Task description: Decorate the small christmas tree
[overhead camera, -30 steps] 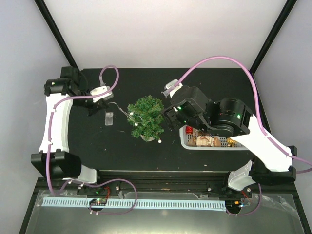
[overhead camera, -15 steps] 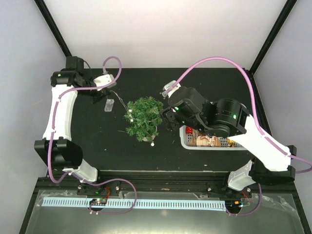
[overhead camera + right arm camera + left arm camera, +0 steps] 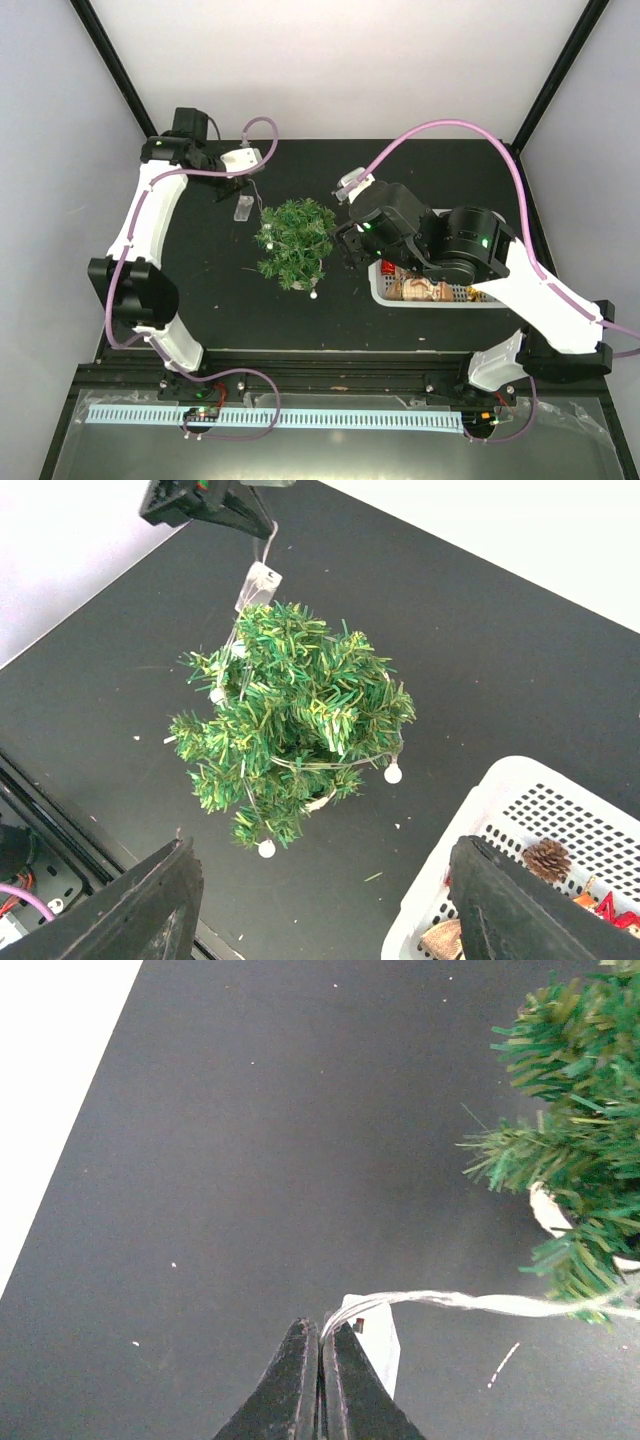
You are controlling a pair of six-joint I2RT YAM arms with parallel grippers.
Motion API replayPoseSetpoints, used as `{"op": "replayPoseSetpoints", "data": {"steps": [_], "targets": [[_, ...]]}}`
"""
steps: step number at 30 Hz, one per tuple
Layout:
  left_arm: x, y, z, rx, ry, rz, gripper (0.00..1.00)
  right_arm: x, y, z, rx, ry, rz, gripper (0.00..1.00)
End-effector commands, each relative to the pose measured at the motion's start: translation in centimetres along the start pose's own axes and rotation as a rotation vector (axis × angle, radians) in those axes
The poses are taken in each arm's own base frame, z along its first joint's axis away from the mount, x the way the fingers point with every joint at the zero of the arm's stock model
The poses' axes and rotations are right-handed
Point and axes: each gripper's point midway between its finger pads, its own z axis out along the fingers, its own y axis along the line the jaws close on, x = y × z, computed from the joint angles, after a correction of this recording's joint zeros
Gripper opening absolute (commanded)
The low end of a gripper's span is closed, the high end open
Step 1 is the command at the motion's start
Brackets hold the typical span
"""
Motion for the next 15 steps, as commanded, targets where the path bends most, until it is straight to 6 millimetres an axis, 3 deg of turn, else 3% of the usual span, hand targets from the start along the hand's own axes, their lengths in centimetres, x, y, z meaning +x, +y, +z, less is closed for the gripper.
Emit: {"op": "replayPoseSetpoints", "data": {"steps": [1, 9, 15], "targets": [[-1.9, 2.1, 1.0, -0.076, 0.008, 0.047, 0.02, -0.4, -0.2, -0.5, -0.01, -0.031, 0.039, 0.69], [-5.2, 2.1, 4.1, -0.083, -0.035, 0.055, 0.02, 0.3, -0.5, -0.7, -0.014, -0.031, 0.066, 0.69], [-8.4, 1.2, 4.0, -0.036, -0.159, 0.034, 0.02, 0.9, -0.8, -0.7, -0.01, -0.022, 0.086, 0.69]]}}
